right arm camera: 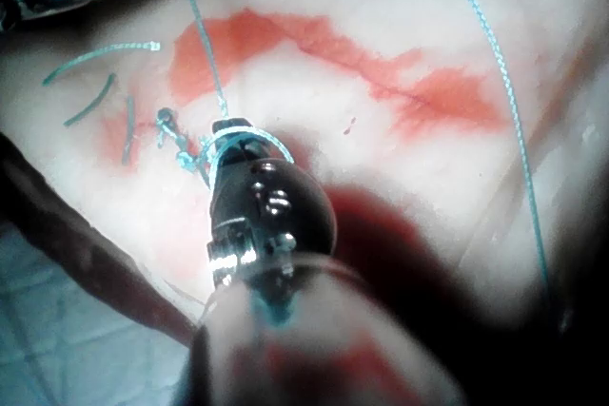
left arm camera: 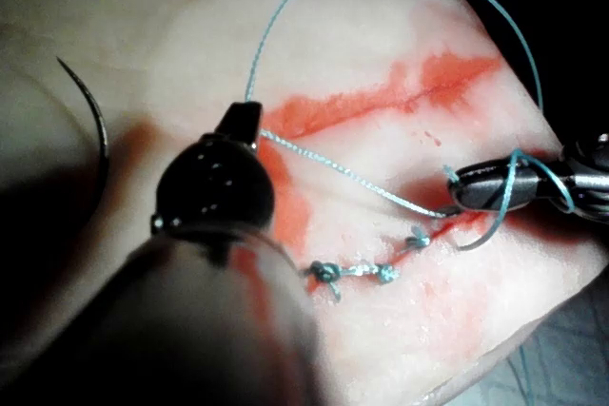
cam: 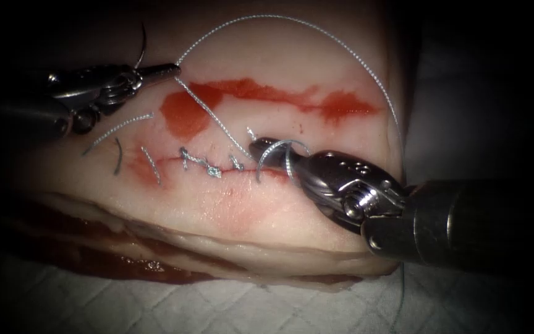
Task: Wound Closure
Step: Tighten the knot by pulling down with the right gripper and up with the left gripper
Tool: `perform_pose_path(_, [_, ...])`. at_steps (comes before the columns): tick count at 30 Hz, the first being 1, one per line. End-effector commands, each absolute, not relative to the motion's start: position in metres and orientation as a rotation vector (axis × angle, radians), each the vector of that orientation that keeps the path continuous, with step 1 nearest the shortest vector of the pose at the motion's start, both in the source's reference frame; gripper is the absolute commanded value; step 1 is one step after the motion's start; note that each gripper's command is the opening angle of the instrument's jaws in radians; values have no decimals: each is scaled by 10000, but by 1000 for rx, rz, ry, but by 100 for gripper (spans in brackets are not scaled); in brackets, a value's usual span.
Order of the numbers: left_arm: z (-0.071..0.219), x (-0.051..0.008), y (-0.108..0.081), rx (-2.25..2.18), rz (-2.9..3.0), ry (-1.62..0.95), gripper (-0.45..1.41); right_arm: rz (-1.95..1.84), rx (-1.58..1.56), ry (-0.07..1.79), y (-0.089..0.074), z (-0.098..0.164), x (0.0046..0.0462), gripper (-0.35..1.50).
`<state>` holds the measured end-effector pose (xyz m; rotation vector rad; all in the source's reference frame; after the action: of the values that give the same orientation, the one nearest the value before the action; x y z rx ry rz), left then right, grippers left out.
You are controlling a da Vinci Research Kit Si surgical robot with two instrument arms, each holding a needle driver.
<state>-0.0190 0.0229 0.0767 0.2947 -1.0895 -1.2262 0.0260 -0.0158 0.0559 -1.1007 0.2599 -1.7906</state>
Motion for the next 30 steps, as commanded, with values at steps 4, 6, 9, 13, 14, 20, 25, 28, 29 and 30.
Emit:
perform_pose_path(4, [780, -210, 271, 223, -1235, -1075, -45, -1783, -1093, 238, -159, 557, 262, -35])
perform_pose_path(6, [785, -215, 283, 197, -1225, -1071, -45, -1782, -1091, 239, -159, 554, 261, -35])
perform_pose_path(9, [793, -223, 299, 172, -1221, -1067, -45, -1785, -1088, 229, -161, 552, 261, -35])
perform_pose_path(13, [806, -233, 321, 139, -1240, -1061, -45, -1800, -1094, 219, -165, 550, 262, -35])
perform_pose_path(14, [807, -236, 322, 123, -1243, -1054, -45, -1799, -1094, 219, -165, 549, 262, -35])
perform_pose_path(20, [811, -245, 321, 77, -1214, -1015, -45, -1919, -1122, 157, -170, 543, 261, -35])
perform_pose_path(25, [810, -243, 322, 64, -1214, -1004, -45, -2068, -1115, 112, -172, 536, 257, -35])
perform_pose_path(28, [808, -246, 326, 36, -1184, -993, -45, -2199, -1124, 80, -174, 534, 254, -35])
perform_pose_path(29, [807, -247, 328, 13, -1152, -986, -45, -2258, -1114, 68, -176, 533, 253, -35])
perform_pose_path(30, [806, -249, 330, -24, -1097, -970, -45, -2349, -1094, 54, -178, 532, 252, -35])
